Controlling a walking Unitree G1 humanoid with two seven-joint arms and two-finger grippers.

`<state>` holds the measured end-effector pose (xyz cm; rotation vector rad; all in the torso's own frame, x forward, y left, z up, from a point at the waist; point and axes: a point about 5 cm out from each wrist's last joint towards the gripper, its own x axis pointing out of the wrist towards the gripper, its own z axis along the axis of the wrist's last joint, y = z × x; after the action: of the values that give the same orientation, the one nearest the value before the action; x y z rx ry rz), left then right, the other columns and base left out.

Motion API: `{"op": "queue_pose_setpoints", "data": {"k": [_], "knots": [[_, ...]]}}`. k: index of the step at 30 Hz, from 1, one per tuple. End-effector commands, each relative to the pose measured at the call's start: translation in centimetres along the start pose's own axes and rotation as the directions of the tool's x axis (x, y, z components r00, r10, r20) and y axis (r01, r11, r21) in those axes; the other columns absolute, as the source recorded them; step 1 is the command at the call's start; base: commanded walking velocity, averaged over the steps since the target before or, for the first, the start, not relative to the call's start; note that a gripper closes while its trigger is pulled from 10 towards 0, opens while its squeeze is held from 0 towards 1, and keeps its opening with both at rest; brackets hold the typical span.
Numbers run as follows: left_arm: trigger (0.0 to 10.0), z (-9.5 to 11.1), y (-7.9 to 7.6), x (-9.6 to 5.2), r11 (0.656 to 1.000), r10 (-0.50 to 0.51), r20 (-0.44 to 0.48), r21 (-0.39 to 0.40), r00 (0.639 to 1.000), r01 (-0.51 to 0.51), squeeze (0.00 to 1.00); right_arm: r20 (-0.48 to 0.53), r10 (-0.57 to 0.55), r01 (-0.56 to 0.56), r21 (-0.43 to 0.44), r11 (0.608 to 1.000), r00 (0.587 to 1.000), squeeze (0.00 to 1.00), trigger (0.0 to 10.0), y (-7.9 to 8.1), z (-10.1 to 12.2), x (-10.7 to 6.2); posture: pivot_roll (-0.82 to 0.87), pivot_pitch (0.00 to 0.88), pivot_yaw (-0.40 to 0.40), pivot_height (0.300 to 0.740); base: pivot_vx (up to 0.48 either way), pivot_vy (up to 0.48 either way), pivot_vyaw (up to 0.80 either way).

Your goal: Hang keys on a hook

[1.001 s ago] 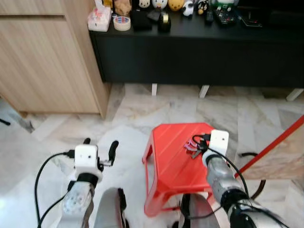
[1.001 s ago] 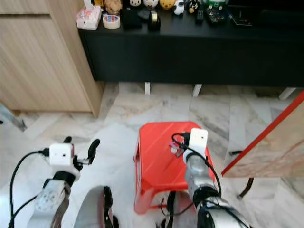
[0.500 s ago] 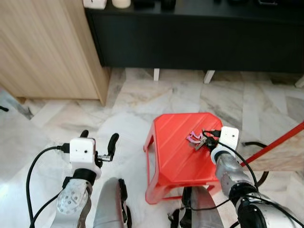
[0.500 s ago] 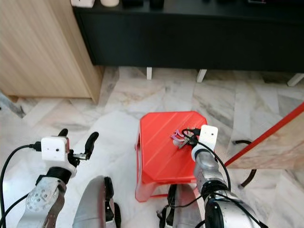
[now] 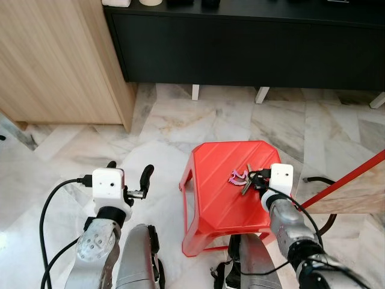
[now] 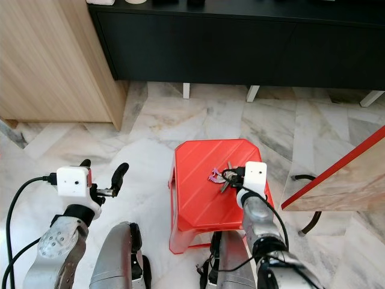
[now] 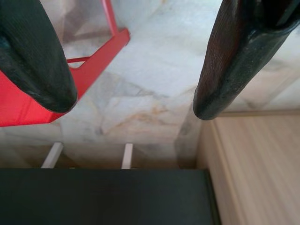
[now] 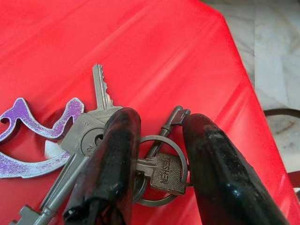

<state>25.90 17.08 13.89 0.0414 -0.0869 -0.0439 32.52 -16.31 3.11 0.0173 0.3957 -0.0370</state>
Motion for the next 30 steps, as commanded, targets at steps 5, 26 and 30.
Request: {"op": "queue_pose_setpoints", "data": {"k": [5,26,30], "knots": [[10.0,-0.5,-0.4,0.8,1.0,-0.004,-0.005,-0.009,1.0,0.004,0.0,-0.152,0.029,-0.034,-0.035,0.999,0.988,0.0,10.0,0.1,-5.3,-2.3,0.09,0.24,-0.092,0.593,0.0,0.0,0.0],[10.0,-0.9,-0.9,3.0,1.0,-0.011,0.045,-0.02,0.999,0.012,0.0,0.015,-0.03,0.03,0.013,0.999,0.999,0.0,10.0,-1.2,-3.3,-5.7,0.07,0.122,-0.102,0.593,0.0,0.0,0.0],[10.0,-0.9,-0.9,3.0,1.0,-0.012,0.048,-0.02,0.999,0.013,0.0,0.078,-0.031,0.027,0.051,0.998,0.996,0.0,10.0,-1.1,-1.8,-5.2,0.07,0.114,-0.102,0.593,0.0,0.0,0.0]]}}
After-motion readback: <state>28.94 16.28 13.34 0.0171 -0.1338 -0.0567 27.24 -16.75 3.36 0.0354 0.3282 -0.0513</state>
